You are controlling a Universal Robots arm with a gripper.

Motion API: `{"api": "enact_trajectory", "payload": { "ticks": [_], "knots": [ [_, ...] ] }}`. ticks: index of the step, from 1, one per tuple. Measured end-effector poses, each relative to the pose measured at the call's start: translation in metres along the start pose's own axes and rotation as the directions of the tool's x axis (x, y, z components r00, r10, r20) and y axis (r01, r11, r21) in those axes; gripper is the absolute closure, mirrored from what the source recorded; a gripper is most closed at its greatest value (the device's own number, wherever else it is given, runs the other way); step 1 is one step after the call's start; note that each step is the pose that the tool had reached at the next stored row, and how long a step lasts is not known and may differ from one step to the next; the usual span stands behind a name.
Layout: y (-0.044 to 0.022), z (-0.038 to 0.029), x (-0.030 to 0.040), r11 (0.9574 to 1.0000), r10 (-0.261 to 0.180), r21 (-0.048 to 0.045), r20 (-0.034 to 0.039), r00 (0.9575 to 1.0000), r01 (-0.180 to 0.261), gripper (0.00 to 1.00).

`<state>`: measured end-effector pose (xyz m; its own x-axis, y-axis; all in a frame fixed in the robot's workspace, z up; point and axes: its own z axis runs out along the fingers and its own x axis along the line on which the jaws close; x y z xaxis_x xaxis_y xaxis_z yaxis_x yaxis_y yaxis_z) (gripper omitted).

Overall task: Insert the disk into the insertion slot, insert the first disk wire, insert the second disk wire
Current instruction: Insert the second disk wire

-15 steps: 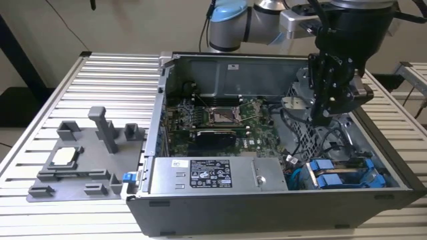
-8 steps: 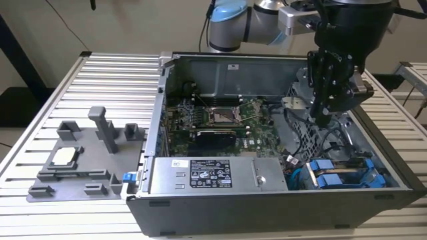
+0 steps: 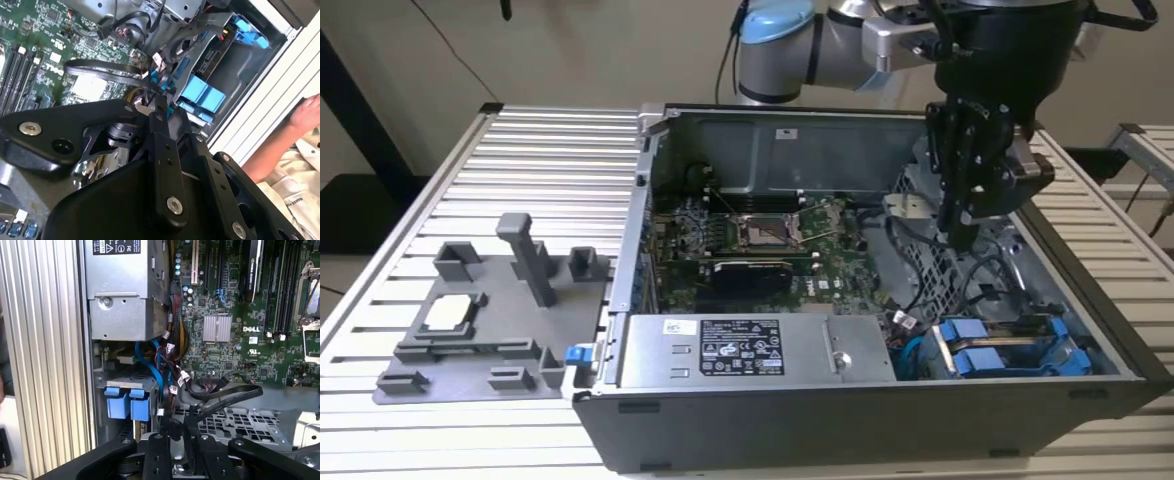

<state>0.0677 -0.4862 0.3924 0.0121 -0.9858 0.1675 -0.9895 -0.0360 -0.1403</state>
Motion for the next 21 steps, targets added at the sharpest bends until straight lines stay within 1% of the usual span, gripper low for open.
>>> {"api": "enact_trajectory", "payload": {
  "ticks": [5, 6, 10, 11, 12, 14, 17, 18, 21],
  "knots": [
    [0.0014, 0.0048, -0.0017, 0.9998, -0.017, 0.0039, -0.0129, 0.9998, 0.017, 0.73],
    [0.0015, 0.0054, -0.0018, 0.9998, -0.020, 0.0041, -0.0180, 0.9996, 0.020, 0.73],
    [0.0017, 0.0069, -0.0020, 0.9996, -0.028, 0.0042, -0.0458, 0.9986, 0.028, 0.73],
    [0.0018, 0.0073, -0.0021, 0.9996, -0.029, 0.0047, -0.0507, 0.9983, 0.029, 0.73],
    [0.0019, 0.0079, -0.0022, 0.9995, -0.030, 0.0055, -0.0535, 0.9981, 0.030, 0.73],
    [0.0022, 0.0099, -0.0025, 0.9995, -0.030, 0.0085, -0.0552, 0.9980, 0.031, 0.73],
    [0.0025, 0.0125, -0.0029, 0.9992, -0.033, 0.0186, -0.0555, 0.9979, 0.034, 0.73],
    [0.0025, 0.0128, -0.0030, 0.9992, -0.034, 0.0202, -0.0554, 0.9979, 0.035, 0.73],
    [0.0027, 0.0135, -0.0031, 0.9991, -0.034, 0.0210, -0.0553, 0.9979, 0.036, 0.73]
  ]
}}
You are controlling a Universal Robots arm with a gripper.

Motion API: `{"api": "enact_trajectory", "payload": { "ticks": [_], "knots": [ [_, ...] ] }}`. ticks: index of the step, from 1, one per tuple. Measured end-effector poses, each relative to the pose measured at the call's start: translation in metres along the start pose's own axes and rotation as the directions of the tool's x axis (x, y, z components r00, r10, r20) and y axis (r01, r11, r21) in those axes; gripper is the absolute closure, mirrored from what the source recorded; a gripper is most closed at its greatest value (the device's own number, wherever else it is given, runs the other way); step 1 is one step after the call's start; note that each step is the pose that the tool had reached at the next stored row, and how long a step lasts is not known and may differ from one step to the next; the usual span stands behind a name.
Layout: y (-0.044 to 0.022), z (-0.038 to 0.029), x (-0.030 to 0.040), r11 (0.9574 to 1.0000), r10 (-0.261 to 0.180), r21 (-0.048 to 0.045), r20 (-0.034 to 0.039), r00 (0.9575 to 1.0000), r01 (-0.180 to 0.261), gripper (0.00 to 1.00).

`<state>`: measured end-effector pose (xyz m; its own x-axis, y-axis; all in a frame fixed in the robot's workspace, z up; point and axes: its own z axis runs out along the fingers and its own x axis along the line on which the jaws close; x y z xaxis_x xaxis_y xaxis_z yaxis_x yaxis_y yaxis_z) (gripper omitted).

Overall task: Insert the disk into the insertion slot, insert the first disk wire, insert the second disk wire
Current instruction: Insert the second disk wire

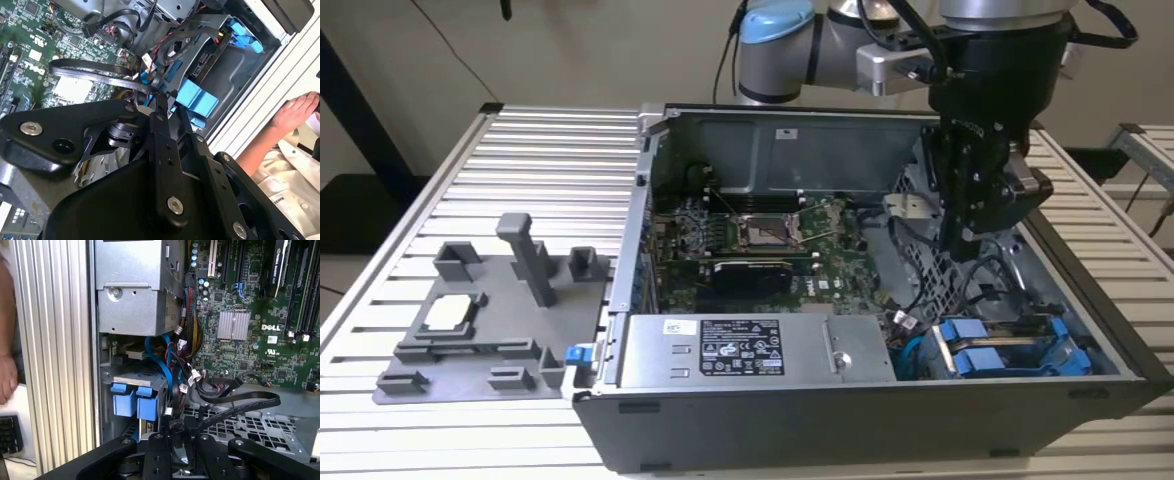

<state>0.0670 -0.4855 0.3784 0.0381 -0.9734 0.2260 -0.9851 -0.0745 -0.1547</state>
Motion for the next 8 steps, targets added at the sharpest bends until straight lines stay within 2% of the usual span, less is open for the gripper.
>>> {"api": "enact_trajectory", "payload": {
  "ticks": [4, 5, 8],
  "knots": [
    [0.0001, 0.0002, 0.0000, 1.0000, -0.001, 0.0006, 0.0002, 1.0000, 0.001, 0.75],
    [0.0000, 0.0003, -0.0001, 1.0000, -0.002, 0.0007, 0.0003, 1.0000, 0.002, 0.83],
    [0.0000, 0.0003, 0.0000, 1.0000, -0.002, 0.0006, -0.0003, 1.0000, 0.002, 0.83]
  ]
}}
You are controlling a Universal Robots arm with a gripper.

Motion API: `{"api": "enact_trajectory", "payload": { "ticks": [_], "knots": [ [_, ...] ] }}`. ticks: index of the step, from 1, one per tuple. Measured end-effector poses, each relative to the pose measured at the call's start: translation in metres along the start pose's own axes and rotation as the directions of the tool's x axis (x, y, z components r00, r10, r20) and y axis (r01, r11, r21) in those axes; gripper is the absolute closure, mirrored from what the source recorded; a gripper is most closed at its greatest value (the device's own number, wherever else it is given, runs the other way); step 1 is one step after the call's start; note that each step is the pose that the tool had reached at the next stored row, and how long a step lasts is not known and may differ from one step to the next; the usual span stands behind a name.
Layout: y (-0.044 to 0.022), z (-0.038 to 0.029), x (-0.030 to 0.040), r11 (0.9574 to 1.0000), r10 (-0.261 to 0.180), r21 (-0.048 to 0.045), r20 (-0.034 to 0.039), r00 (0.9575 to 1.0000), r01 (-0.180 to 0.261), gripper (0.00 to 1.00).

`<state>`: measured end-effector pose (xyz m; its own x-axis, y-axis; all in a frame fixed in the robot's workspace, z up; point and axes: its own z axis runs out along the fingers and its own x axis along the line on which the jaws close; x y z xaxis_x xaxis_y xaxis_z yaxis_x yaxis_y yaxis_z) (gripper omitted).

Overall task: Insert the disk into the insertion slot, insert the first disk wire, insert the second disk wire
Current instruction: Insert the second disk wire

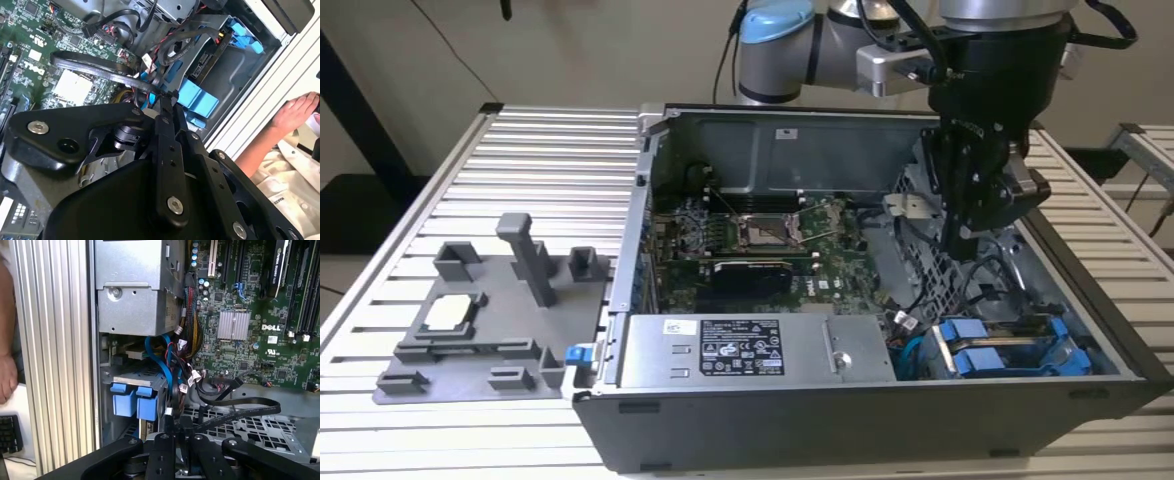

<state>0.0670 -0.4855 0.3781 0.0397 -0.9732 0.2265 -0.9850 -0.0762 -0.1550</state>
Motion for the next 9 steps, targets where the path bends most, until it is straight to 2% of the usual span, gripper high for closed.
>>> {"api": "enact_trajectory", "payload": {
  "ticks": [6, 9],
  "knots": [
    [0.0000, 0.0000, 0.0000, 1.0000, 0.000, 0.0000, -0.0009, 1.0000, 0.000, 0.84],
    [-0.0025, 0.0018, 0.0059, 1.0000, -0.001, -0.0032, -0.0006, 1.0000, 0.001, 0.84]
  ]
}}
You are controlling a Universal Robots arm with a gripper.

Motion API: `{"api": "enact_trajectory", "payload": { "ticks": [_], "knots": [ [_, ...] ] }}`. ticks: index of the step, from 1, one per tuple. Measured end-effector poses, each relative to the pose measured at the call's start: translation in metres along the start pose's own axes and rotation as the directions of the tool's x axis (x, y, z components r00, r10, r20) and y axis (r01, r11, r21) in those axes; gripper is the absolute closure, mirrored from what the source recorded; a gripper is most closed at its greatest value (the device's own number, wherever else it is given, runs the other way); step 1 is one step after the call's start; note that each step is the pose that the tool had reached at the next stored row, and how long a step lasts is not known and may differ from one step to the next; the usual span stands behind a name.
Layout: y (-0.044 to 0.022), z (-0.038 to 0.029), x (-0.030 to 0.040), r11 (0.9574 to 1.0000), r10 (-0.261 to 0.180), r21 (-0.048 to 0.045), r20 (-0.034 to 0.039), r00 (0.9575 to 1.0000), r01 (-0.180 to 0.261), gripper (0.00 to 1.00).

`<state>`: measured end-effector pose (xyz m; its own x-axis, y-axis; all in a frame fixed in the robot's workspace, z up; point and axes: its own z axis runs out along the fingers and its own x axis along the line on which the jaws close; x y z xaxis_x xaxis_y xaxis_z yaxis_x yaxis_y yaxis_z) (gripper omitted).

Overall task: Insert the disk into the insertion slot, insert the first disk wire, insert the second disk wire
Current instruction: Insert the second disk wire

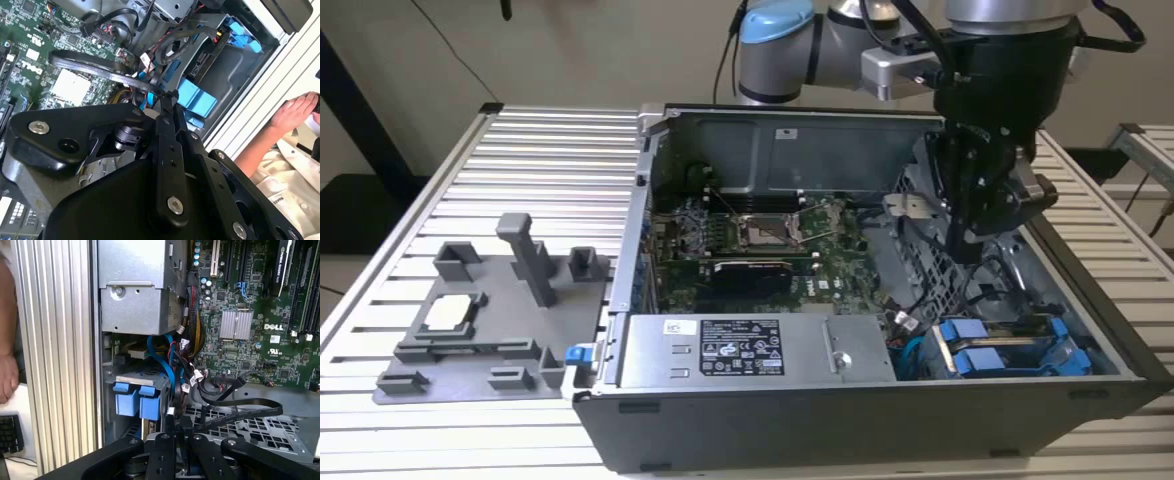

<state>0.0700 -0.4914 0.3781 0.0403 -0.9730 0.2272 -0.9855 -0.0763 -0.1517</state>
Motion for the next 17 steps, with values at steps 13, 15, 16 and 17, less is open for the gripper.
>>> {"api": "enact_trajectory", "payload": {
  "ticks": [13, 15, 16, 17],
  "knots": [
    [-0.0189, 0.0121, 0.0379, 0.9997, -0.005, -0.0234, 0.0019, 1.0000, 0.005, 0.84],
    [-0.0214, 0.0140, 0.0443, 0.9996, -0.006, -0.0264, 0.0022, 1.0000, 0.006, 0.84],
    [-0.0225, 0.0150, 0.0477, 0.9996, -0.006, -0.0278, 0.0022, 1.0000, 0.006, 0.84],
    [-0.0232, 0.0159, 0.0513, 0.9996, -0.007, -0.0290, 0.0023, 1.0000, 0.007, 0.84]
  ]
}}
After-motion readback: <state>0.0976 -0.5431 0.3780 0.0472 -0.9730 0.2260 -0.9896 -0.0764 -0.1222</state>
